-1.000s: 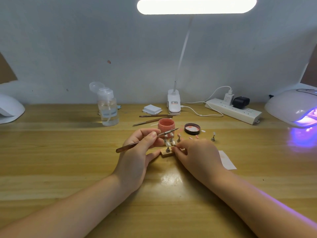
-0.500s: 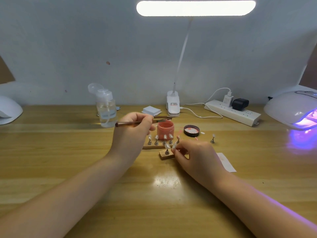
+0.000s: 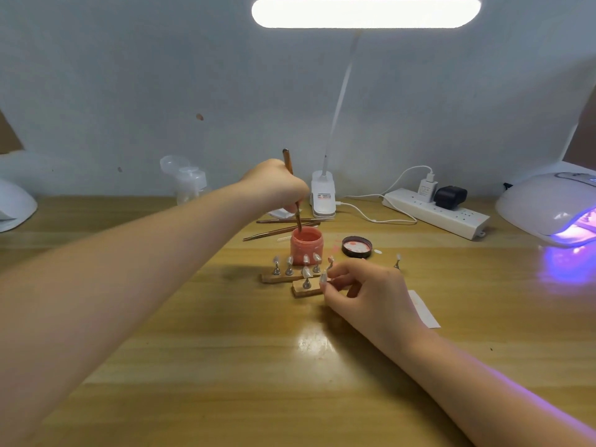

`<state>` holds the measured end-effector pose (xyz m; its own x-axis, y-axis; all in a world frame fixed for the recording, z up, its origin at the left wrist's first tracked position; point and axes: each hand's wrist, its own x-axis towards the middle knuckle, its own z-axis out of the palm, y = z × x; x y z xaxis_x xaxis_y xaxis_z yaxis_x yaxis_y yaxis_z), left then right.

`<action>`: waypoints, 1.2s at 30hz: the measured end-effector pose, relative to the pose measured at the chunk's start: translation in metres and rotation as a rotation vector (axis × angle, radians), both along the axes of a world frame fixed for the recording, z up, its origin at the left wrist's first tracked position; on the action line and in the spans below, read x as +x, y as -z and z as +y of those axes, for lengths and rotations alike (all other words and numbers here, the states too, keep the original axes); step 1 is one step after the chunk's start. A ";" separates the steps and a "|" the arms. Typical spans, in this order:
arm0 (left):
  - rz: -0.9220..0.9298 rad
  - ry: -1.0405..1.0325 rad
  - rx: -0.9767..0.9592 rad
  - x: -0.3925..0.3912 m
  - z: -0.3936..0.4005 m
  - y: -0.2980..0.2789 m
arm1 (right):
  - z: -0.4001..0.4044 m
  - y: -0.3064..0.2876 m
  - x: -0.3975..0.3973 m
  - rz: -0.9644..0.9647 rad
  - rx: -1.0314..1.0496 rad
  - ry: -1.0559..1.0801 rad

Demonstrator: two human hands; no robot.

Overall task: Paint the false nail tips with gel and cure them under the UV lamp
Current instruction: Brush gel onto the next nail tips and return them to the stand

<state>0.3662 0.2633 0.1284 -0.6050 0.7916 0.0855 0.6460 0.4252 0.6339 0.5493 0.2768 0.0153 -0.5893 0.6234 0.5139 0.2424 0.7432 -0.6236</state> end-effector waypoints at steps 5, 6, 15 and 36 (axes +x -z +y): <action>-0.004 0.014 -0.081 0.004 0.009 0.010 | 0.001 -0.001 0.000 0.073 -0.041 -0.068; -0.011 0.018 -0.079 0.003 0.010 0.013 | 0.001 -0.001 0.001 0.082 -0.029 -0.075; -0.197 -0.024 0.064 -0.007 0.005 0.016 | 0.005 0.001 0.000 0.110 -0.002 -0.075; -0.644 -0.141 0.208 -0.051 -0.043 0.034 | 0.005 0.001 0.000 0.089 -0.022 -0.085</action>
